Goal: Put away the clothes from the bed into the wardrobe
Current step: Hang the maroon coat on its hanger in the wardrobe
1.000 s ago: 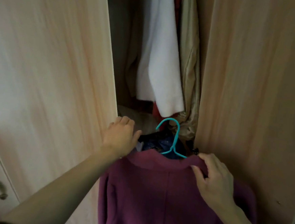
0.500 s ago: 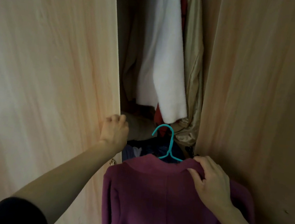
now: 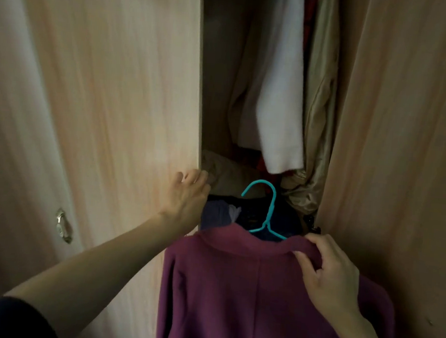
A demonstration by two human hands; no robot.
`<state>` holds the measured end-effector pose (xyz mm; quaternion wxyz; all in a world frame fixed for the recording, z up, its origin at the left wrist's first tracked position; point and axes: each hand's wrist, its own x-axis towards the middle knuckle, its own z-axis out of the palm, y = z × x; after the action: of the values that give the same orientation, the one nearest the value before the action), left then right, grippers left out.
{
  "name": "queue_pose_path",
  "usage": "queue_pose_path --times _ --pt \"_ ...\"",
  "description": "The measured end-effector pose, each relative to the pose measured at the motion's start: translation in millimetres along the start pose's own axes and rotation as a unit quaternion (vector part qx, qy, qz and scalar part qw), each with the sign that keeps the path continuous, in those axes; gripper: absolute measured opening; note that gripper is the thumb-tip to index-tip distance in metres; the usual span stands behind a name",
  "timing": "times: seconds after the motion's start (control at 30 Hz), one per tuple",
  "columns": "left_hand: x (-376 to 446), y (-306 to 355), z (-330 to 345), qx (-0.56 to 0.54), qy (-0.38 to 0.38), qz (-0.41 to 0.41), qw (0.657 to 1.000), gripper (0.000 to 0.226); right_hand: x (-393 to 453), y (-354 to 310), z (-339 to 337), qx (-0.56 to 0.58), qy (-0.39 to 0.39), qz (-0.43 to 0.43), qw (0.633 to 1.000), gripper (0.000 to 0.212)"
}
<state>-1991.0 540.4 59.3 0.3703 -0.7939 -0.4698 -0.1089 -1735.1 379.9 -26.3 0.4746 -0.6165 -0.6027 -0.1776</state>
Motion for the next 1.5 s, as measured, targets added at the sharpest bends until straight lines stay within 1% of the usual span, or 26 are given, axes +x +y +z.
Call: queue_pose_path --times 0.07,0.13,0.23,0.43,0.57,0.67,0.77,0.87,0.93,1.1,1.23,1.37,1.5 --pt "-23.9 -6.9 -7.5 0.042 0.008 0.014 0.999 0.068 -7.7 -2.1 -6.1 0.027 -0.002 -0.010 1.000 0.029" --pt "-48.4 -14.4 -16.1 0.067 0.016 0.023 0.997 0.071 -15.3 -5.0 -9.9 0.056 -0.003 -0.012 0.998 0.027" --pt "-80.8 -21.7 -31.3 0.090 0.024 0.022 0.995 0.067 -21.1 -13.1 -11.4 0.093 -0.008 -0.008 0.996 0.026" --pt "-129.2 -39.8 -65.2 0.108 -0.008 0.038 0.993 0.059 -27.3 -43.2 -7.4 0.167 -0.024 -0.025 0.985 0.023" --pt "-151.5 -56.2 -79.3 0.102 0.018 0.053 0.993 0.044 -31.8 -71.1 -5.4 0.197 -0.021 -0.037 0.979 0.022" --pt "-175.1 -72.9 -86.0 0.099 0.036 0.071 0.992 0.042 -36.3 -91.6 -6.5 0.208 -0.012 -0.050 0.977 0.024" --pt "-202.9 -94.4 -90.4 0.077 0.073 0.076 0.991 0.041 -41.6 -110.1 -5.7 0.216 -0.016 -0.052 0.975 0.024" --pt "-227.3 -110.3 -93.7 0.053 0.107 0.054 0.991 0.047 -45.7 -127.9 -4.6 0.220 -0.017 -0.054 0.974 0.022" --pt "-242.5 -115.5 -94.7 0.026 0.116 0.026 0.993 0.046 -48.4 -138.9 -3.1 0.221 -0.017 -0.057 0.973 0.023" --pt "-276.0 -131.0 -93.8 -0.019 0.082 -0.022 0.996 0.040 -58.5 -170.4 6.9 0.212 -0.023 -0.060 0.975 0.026" --pt "-289.9 -142.2 -98.0 -0.030 0.060 -0.037 0.997 0.037 -66.3 -188.4 16.1 0.204 -0.036 -0.059 0.977 0.024" --pt "-304.9 -157.5 -96.7 -0.042 0.061 -0.058 0.996 0.034 -72.6 -205.3 21.7 0.208 -0.052 -0.050 0.975 0.026" --pt "-325.1 -176.7 -89.3 -0.053 0.067 -0.071 0.994 0.040 -75.0 -228.5 27.7 0.235 -0.061 -0.040 0.969 0.024"
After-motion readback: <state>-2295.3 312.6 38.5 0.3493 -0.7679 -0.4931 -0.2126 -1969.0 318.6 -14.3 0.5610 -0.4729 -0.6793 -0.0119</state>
